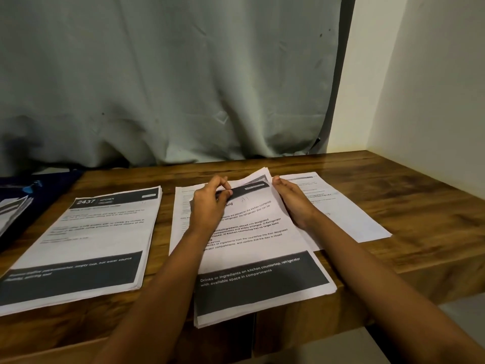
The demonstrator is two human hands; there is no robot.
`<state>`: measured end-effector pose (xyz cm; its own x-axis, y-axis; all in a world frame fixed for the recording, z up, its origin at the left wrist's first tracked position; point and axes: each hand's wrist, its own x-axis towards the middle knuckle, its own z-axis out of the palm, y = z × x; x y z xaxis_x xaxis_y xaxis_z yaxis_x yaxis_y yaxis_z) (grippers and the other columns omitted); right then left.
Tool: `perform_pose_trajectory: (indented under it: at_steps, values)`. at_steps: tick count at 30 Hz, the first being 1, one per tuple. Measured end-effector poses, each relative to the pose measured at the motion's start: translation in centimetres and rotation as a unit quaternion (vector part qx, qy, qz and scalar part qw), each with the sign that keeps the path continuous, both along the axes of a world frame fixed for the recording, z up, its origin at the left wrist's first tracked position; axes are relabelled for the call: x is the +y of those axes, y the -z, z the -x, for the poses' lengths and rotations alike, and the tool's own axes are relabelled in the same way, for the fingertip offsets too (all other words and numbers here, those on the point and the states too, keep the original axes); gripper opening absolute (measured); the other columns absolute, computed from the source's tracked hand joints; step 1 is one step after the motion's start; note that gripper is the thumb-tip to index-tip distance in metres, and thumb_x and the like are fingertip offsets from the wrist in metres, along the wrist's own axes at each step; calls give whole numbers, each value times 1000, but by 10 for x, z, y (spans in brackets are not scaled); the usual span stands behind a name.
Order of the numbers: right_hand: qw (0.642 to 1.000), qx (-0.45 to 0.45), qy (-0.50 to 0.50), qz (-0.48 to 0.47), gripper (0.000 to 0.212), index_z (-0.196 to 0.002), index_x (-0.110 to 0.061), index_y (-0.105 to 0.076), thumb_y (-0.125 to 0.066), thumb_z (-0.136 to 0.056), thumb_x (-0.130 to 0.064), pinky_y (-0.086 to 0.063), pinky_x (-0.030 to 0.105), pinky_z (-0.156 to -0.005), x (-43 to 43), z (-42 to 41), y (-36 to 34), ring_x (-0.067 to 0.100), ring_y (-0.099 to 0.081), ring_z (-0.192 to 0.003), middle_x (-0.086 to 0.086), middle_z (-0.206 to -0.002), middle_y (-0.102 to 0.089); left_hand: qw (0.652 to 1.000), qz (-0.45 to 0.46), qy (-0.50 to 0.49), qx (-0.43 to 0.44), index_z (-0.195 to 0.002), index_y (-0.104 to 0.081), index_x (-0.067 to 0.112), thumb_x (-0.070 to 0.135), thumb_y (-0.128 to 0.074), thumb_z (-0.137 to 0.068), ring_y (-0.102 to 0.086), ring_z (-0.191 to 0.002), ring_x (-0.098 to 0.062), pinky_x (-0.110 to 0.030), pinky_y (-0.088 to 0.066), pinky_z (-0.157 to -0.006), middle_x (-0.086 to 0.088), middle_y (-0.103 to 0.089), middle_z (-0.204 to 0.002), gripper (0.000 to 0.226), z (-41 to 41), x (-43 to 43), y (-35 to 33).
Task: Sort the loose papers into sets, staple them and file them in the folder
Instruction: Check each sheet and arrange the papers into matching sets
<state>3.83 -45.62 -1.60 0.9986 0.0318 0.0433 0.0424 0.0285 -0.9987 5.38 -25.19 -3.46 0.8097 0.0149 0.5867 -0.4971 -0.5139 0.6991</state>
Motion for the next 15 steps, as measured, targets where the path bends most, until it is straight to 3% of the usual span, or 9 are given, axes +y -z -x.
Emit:
perform_pose_trajectory:
  at_steps: [2, 5, 7, 9, 12, 15]
  values:
    - [1000, 6, 13, -14, 34, -122, -22, -55, -49, -95, -43, -54, 39, -90, 0, -5, 2, 23, -67, -102, 1, -118, -67, 999, -17, 29, 17, -86, -58, 22, 20, -64, -90, -57, -117, -19, -42, -47, -100, -5, -63, -125, 8, 0, 3, -2]
    - [999, -10, 27, -27, 22, -114, -15, -60, -49, -98, -26, -55, 41, -86, 0, -7, 4, 24, -68, -98, 4, -114, -69, 997, -60, 52, 24, -86, -59, 20, 44, -56, -92, -61, -93, -10, -41, -27, -112, 1, -70, -93, 25, 5, 10, -4]
    - [999, -22, 24, -27, 13, -105, -14, -62, -53, -96, -16, -54, 42, -83, 0, -7, 5, 24, -69, -95, 6, -110, -70, 996, -64, 59, 30, -86, -60, 21, 58, -42, -92, -60, -86, -13, -42, -35, -107, 2, -68, -84, 42, 5, 13, -2]
    - [999, -40, 23, -20, 17, -107, -13, -64, -60, -91, -8, -56, 40, -80, -2, -8, 7, 25, -69, -94, 7, -106, -71, 996, -57, 50, 39, -85, -59, 26, 64, -37, -92, -59, -91, -17, -43, -48, -90, 3, -68, -87, 44, 1, 15, 1]
    - [998, -51, 44, -1, 30, -113, -11, -63, -66, -85, -2, -59, 38, -74, -2, -5, 6, 25, -70, -93, 4, -100, -71, 997, -39, 51, 53, -86, -58, 27, 41, -53, -94, -60, -91, -16, -36, -52, -76, 1, -66, -90, 17, -1, 16, 3]
    - [995, -63, 72, 18, 31, -110, -13, -62, -70, -82, -2, -60, 38, -70, -2, -4, 5, 24, -71, -91, 6, -101, -70, 996, -26, 59, 63, -91, -58, 21, 18, -58, -94, -60, -91, -11, -16, -51, -64, 3, -66, -93, 4, 2, 15, 3]
